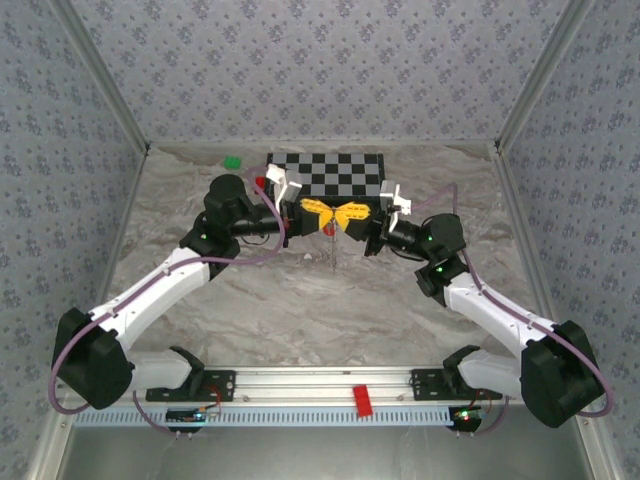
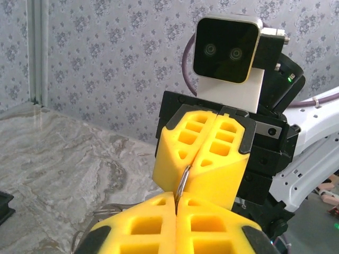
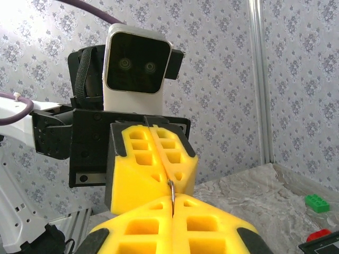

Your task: Put the keys on the keyring

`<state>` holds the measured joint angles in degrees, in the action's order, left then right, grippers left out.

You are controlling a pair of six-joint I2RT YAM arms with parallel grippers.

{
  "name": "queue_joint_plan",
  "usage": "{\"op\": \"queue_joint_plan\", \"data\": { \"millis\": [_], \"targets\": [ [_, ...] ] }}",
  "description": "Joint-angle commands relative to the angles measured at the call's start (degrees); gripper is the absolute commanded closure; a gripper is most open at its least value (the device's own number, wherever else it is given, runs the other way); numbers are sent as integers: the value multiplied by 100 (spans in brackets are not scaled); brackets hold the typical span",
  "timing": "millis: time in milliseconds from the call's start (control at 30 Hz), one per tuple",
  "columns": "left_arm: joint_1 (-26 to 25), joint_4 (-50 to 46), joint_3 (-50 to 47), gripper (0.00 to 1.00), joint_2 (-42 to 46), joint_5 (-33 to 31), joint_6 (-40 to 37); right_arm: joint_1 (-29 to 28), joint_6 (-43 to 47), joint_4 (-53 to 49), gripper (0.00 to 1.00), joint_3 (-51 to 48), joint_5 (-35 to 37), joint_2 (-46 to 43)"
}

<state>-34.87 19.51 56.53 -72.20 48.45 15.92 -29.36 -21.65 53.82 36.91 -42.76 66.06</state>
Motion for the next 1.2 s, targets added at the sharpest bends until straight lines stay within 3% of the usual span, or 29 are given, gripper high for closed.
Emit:
{"op": "queue_joint_plan", "data": {
  "millis": [0,133,267,567,867,1167],
  "targets": [
    [-21,-36,263,100,4,64,-155,-17,-13,130,98,51,69,-21],
    [-23,-742,448,100,20,-48,-604,57,191,-377,90,8,117,-214],
    [-25,-1275,539,100,39,-204,-1050,142,656,-1683,76,140,266,-620],
    [-44,-2733,1021,100,-187,-430,-2147,166,1962,-5342,72,1149,778,-1108],
    [-120,-3432,1224,100,-203,-468,-2762,135,2549,-6856,67,2148,482,-527],
    [-192,-3699,1325,100,-273,-477,-2898,-82,2955,-7633,62,2901,342,141]
  ]
}}
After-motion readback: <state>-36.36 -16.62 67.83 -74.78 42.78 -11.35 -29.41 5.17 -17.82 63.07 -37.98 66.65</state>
